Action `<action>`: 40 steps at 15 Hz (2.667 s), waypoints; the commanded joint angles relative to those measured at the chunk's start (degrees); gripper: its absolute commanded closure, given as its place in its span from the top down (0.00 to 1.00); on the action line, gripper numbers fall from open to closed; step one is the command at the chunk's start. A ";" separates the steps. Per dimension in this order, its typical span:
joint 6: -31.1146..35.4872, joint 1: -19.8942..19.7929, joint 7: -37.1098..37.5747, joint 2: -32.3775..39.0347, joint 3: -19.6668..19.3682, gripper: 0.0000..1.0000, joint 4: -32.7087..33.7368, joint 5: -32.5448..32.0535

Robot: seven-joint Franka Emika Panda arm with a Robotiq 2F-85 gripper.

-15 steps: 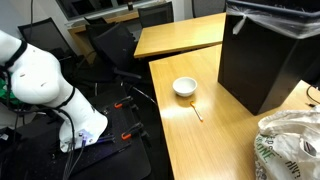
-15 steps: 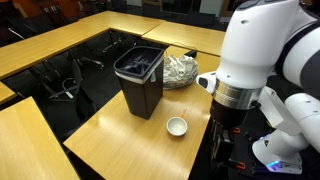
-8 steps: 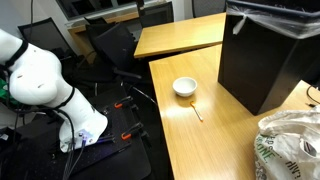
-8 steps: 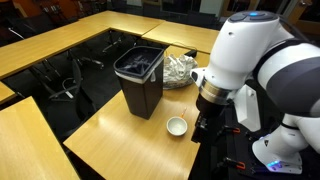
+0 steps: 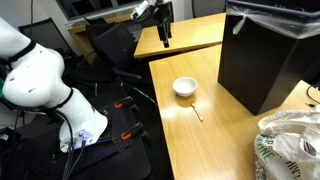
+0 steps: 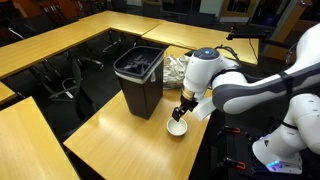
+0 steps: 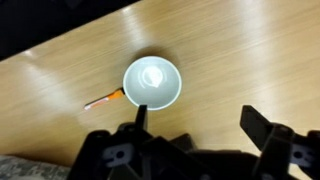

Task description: Place the orange marker inside the white bowl

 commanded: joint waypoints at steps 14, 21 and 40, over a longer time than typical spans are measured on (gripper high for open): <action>19.26 -2.56 44.75 14.85 -15.89 1.00 -5.20 -8.97; 22.04 -1.26 68.12 21.53 -22.49 1.00 -6.15 -15.53; 25.67 0.99 55.16 34.16 -23.42 1.00 1.14 -4.80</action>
